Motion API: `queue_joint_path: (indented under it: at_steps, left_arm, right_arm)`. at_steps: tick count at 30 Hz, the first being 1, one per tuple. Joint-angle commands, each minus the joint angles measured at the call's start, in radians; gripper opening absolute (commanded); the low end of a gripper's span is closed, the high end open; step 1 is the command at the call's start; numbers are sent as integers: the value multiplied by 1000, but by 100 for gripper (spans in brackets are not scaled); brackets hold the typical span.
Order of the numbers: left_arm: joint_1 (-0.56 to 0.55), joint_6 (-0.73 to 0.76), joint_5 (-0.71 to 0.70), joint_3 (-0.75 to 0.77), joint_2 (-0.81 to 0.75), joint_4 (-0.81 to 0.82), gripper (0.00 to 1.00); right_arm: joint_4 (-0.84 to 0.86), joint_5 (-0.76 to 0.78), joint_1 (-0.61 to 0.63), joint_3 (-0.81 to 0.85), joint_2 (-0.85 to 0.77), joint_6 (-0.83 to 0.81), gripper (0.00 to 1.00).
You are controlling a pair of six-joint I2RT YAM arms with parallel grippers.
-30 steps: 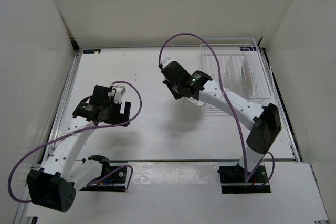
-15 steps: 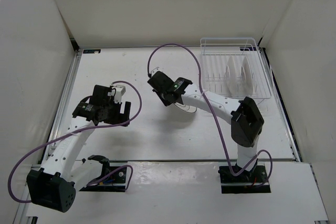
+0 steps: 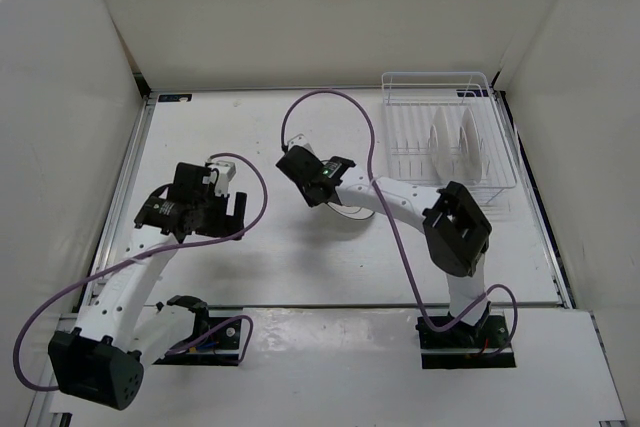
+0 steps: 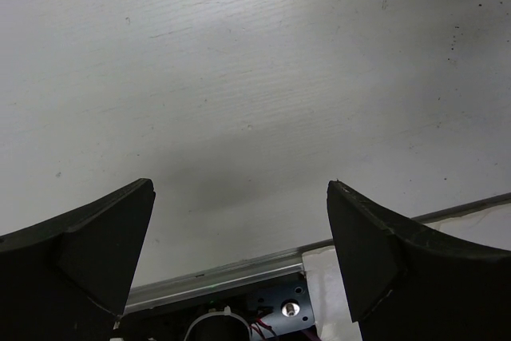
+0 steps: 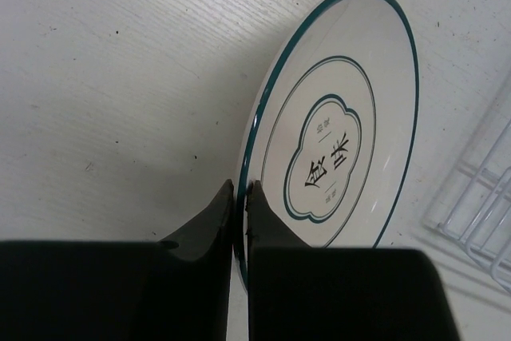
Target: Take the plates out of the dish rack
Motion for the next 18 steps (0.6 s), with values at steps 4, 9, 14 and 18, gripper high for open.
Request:
queue_joint_path:
  at_steps: [4,9,14,18]
  left_arm:
    - [2,-15,-37,34,-46,-12,100]
    - [2,-15,-37,36,-47,-15,100]
    - [1,-17,-38,36,-47,-13,100]
    - [2,-15,-38,36,-44,-15,100]
  right_arm:
    - [37,-128,-5,-31,53,147,1]
    - [60,-203,-5,-36,85,169,17]
    - [77,-228,-5,-36,113,178,20]
    - [68,-228,-6,-31,130,179,20]
